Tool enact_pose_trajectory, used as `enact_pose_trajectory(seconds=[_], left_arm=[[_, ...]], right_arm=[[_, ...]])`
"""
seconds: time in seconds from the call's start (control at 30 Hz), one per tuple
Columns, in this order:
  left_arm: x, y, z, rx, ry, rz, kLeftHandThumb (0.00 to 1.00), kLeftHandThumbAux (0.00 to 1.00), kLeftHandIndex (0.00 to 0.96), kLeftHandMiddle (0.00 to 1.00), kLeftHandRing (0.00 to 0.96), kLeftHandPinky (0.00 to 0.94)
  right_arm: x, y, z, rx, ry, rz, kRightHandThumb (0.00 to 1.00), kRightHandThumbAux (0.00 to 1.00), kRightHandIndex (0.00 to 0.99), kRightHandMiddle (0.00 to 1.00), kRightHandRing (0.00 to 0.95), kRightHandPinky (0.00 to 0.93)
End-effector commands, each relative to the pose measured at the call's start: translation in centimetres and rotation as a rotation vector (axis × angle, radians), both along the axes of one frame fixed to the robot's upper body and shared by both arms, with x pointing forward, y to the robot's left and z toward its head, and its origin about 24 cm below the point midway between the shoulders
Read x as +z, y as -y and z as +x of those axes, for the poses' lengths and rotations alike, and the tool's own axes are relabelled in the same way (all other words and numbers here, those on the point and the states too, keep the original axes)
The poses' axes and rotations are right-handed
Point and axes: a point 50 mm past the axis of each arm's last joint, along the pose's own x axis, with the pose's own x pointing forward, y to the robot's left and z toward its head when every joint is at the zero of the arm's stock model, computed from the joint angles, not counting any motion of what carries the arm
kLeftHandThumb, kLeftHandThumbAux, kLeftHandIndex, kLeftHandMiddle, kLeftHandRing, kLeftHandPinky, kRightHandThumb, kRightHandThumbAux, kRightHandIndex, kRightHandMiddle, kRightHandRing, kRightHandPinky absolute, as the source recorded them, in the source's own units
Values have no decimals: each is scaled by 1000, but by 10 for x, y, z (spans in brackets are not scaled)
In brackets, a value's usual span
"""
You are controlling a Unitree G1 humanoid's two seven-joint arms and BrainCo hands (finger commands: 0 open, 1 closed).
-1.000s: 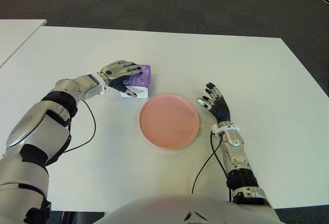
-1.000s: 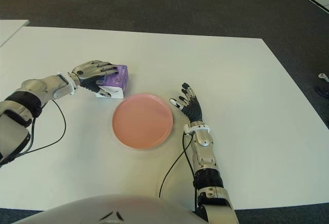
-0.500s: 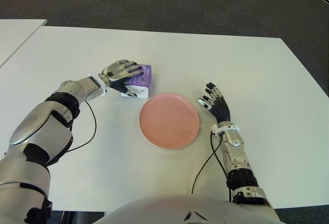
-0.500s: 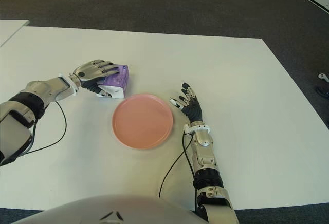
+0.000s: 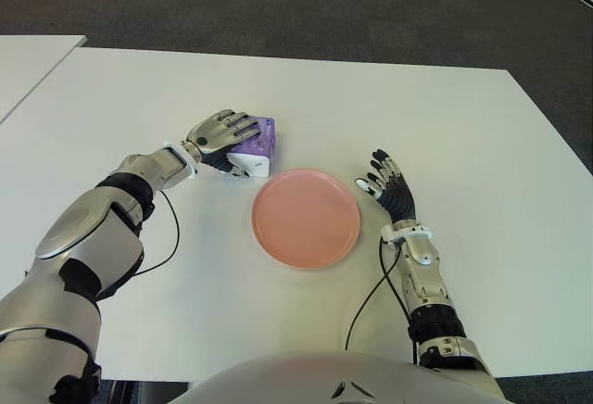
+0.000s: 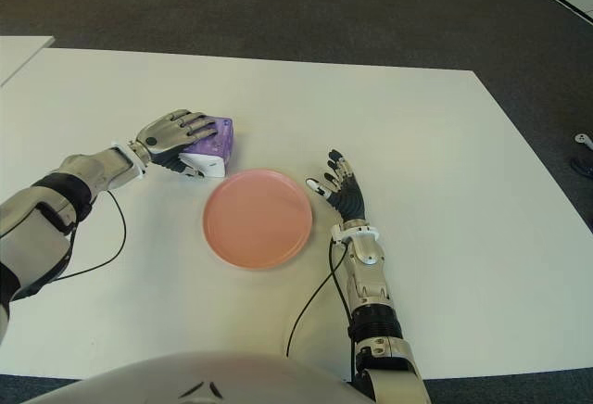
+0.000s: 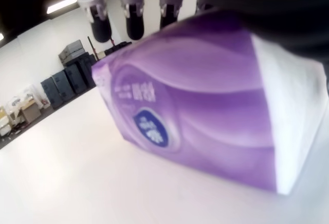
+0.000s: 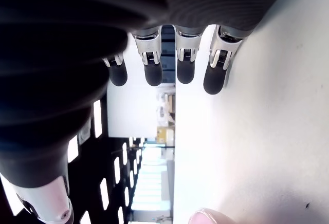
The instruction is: Put the tissue paper into the plate.
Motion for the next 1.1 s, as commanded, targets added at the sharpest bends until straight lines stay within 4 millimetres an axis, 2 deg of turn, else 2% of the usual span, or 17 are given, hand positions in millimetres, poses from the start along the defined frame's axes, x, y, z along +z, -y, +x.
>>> enact_pose_trajectory(seconds=[0.03,0.47,1.1], left_arm=[[-26,-3,-14,8,-97,54,59,273,0,0,0,0],[-27,-3,-16,47,-117,-41,77,308,0,0,0,0],[-27,-2,-16,52,-119,-76,83,343,0,0,0,0]], right_arm=[[-35,-1,-23,-6,-187,21,0,737,0,0,0,0],[-32,-2,-23,12,-180,18,0,697,0,0,0,0],[-31,-3,-24,-11,-206,10,0,672,0,0,0,0]])
